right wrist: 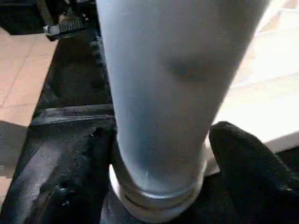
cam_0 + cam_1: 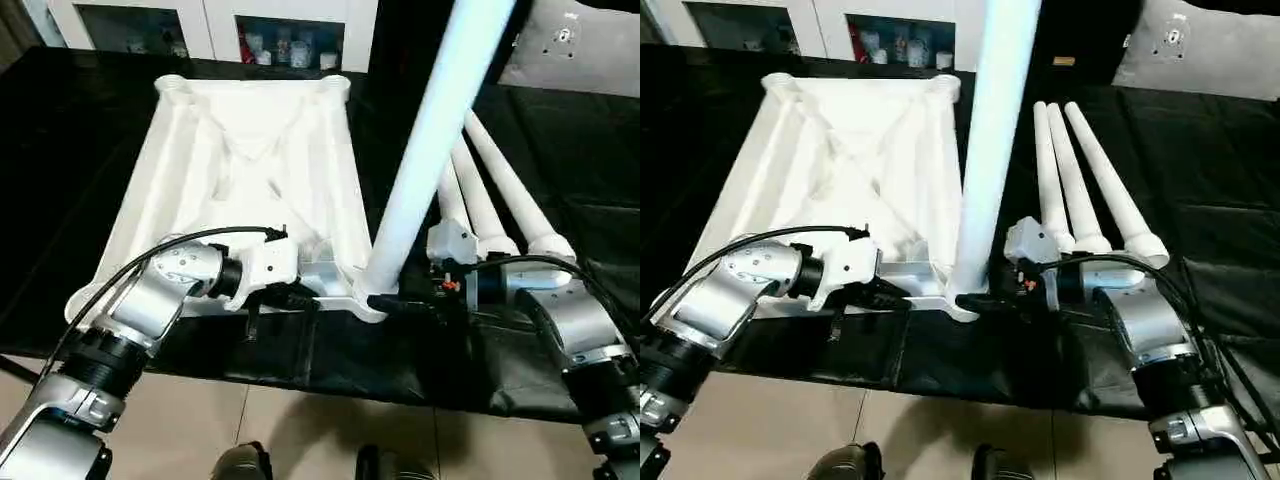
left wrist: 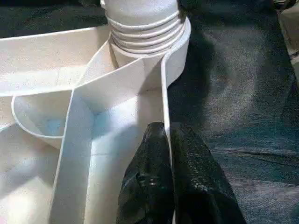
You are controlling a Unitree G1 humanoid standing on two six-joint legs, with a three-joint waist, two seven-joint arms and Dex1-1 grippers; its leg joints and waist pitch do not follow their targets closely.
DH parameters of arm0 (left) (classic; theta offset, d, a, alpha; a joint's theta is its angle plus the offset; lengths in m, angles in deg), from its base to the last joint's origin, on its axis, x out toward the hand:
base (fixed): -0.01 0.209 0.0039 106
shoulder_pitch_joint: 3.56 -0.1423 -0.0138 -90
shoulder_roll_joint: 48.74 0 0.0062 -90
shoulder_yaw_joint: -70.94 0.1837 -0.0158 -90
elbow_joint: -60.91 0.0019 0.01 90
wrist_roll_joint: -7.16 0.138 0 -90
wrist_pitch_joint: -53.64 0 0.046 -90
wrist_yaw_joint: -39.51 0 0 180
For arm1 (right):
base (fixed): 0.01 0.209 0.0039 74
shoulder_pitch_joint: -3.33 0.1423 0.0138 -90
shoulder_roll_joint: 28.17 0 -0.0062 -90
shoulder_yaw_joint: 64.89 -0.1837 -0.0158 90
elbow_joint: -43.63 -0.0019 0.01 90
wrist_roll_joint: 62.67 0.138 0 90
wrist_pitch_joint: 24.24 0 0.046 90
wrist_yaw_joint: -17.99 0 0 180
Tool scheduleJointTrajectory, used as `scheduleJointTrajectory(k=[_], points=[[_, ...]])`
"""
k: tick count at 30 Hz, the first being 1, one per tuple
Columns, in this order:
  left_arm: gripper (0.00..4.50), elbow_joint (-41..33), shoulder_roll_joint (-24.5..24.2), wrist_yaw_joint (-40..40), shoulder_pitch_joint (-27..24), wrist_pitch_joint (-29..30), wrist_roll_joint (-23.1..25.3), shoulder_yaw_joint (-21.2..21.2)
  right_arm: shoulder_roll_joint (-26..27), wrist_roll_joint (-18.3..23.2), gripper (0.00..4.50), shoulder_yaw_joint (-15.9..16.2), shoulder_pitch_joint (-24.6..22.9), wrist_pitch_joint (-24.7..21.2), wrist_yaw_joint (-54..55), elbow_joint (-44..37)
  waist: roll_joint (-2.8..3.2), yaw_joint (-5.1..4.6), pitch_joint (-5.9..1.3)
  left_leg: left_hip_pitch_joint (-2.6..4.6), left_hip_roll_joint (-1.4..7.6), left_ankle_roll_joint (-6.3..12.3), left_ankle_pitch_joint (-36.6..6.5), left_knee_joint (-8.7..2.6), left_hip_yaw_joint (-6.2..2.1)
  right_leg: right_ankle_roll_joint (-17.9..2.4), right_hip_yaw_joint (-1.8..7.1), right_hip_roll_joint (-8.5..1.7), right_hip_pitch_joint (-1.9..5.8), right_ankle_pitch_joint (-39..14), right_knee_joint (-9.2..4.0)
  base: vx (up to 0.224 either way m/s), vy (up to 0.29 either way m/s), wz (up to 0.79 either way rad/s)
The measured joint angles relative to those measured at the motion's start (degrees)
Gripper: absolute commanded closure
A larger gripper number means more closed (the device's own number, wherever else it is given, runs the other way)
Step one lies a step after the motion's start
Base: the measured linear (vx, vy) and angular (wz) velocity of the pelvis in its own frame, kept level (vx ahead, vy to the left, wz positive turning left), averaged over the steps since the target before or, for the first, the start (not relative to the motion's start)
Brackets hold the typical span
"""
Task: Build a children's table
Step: Rotate leg to tighten
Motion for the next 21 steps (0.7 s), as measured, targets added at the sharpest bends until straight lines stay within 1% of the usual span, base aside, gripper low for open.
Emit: scheduleJointTrajectory(k=[3, 6, 9, 12, 14, 17, 20, 21], points=[[4.50, 0.4, 0.1, 0.4, 0.2, -0.4, 0.0, 0.0, 0.3, 0.0, 1.42, 0.2, 0.0, 0.3, -0.2, 0.1, -0.04, 0.00, 0.00, -0.01, 0.00, 0.00, 0.0, 0.02, 0.00, 0.0, 0.00, 0.00, 0.00, 0.0, 0.01, 0.000, 0.000, 0.00], [4.50, 0.9, 0.1, 0.5, 0.2, -1.0, -0.1, -0.1, 0.4, 0.0, 1.75, 0.2, 0.0, 0.3, -0.5, 0.3, -0.11, 0.00, -0.02, 0.00, 0.00, 0.00, 0.0, 0.02, 0.00, 0.0, 0.00, 0.00, 0.00, 0.0, 0.02, 0.000, 0.000, 0.00], [4.50, 1.0, 0.0, 0.5, 0.2, -1.1, -0.1, -0.1, 0.6, 0.4, 1.84, 0.1, 0.1, 0.1, -0.6, 0.7, -0.12, 0.00, -0.03, 0.03, 0.01, 0.00, 0.0, 0.03, 0.00, 0.0, 0.00, 0.00, 0.00, 0.0, 0.05, 0.000, 0.000, 0.00], [4.50, 0.6, 0.2, 0.4, -0.1, 0.6, -0.7, -0.7, 1.4, 1.6, 1.90, -0.7, -0.3, -2.8, 0.1, 0.5, -0.12, -0.03, -0.03, 0.05, 0.02, -0.01, 0.0, 0.04, 0.00, 0.0, 0.00, 0.00, 0.00, 0.0, 0.09, 0.000, 0.000, 0.00], [4.50, -0.7, 1.2, -1.4, -0.7, 3.6, -1.0, -1.1, 3.2, 2.6, 1.91, -1.9, -1.5, -5.8, 2.6, -1.1, -0.12, -0.06, -0.03, 0.09, 0.03, -0.02, 0.0, 0.05, 0.00, 0.0, 0.00, 0.00, 0.01, 0.0, 0.13, 0.000, 0.000, 0.00], [4.50, -2.8, 3.3, -6.5, -1.1, 9.8, 0.2, -2.5, 6.5, 2.9, 1.96, -4.3, -1.9, -10.7, 9.7, -2.0, -0.12, -0.41, -0.02, 0.12, 0.03, -0.12, 0.0, 0.19, 0.00, -0.2, 0.02, 0.00, 0.03, 0.1, 0.19, 0.000, 0.000, 0.00], [4.50, -4.0, 7.3, -12.4, -1.3, 16.9, 0.7, -4.0, 9.7, 2.5, 2.01, -6.9, -1.9, -12.9, 17.7, -2.0, -0.12, -1.20, -0.02, 0.19, 0.03, -0.32, -0.1, 0.27, 0.01, -0.2, 0.06, 0.00, 0.13, 0.2, 0.14, 0.000, 0.000, 0.00], [4.50, -4.3, 10.3, -15.9, -1.4, 20.7, 0.8, -5.3, 11.9, 1.9, 2.02, -8.7, -1.8, -13.6, 22.1, -1.7, -0.12, -1.43, -0.02, 0.22, 0.02, -0.32, -0.1, 0.28, 0.02, -0.2, 0.08, 0.00, 0.17, 0.2, 0.12, 0.000, 0.000, 0.00]])
